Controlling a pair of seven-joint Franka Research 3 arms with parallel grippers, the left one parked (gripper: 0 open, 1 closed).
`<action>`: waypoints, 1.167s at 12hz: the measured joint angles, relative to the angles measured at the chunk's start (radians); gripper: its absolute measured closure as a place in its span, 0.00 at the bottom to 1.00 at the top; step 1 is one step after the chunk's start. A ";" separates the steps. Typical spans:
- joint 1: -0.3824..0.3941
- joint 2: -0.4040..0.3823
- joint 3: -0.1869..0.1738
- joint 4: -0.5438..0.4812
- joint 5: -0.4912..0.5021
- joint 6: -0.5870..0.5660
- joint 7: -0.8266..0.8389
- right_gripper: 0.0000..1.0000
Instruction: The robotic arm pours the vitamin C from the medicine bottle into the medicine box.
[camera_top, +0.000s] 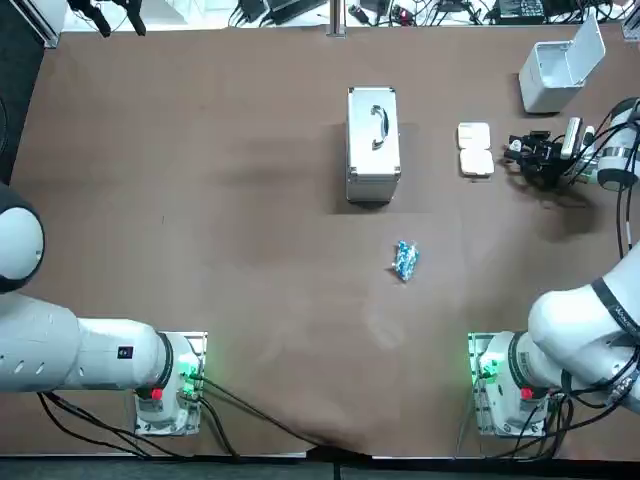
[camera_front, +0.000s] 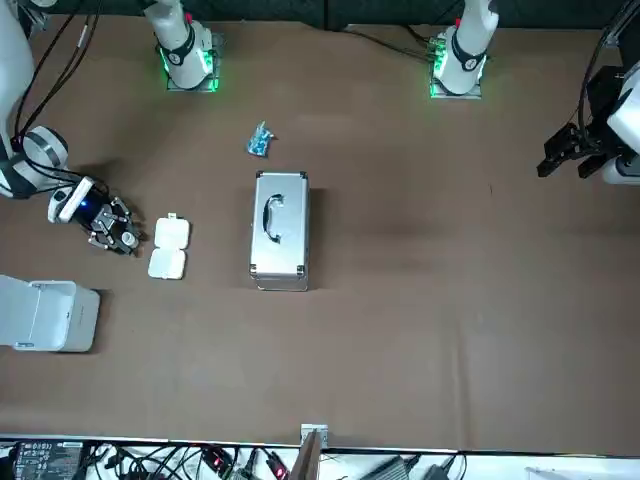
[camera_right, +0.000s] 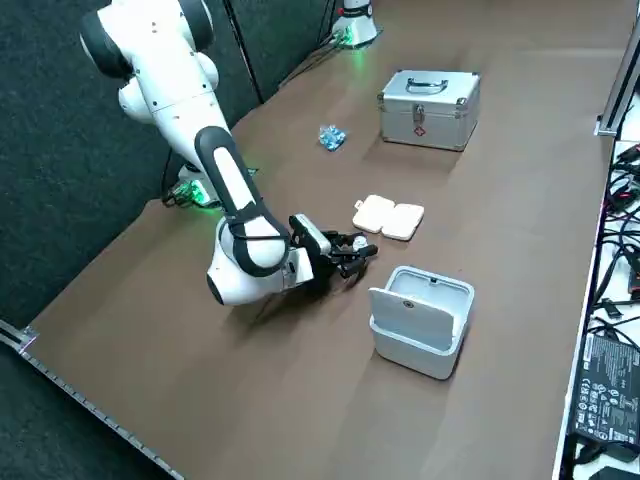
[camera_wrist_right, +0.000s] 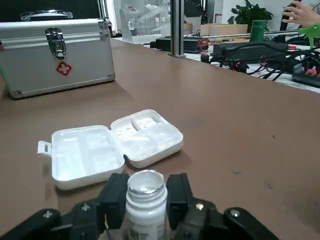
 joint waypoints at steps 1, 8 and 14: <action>0.000 0.001 0.001 0.002 0.002 0.000 0.001 0.55; 0.000 -0.013 0.004 0.002 0.006 0.002 0.012 0.00; -0.004 -0.171 -0.001 -0.084 0.005 0.073 0.065 0.00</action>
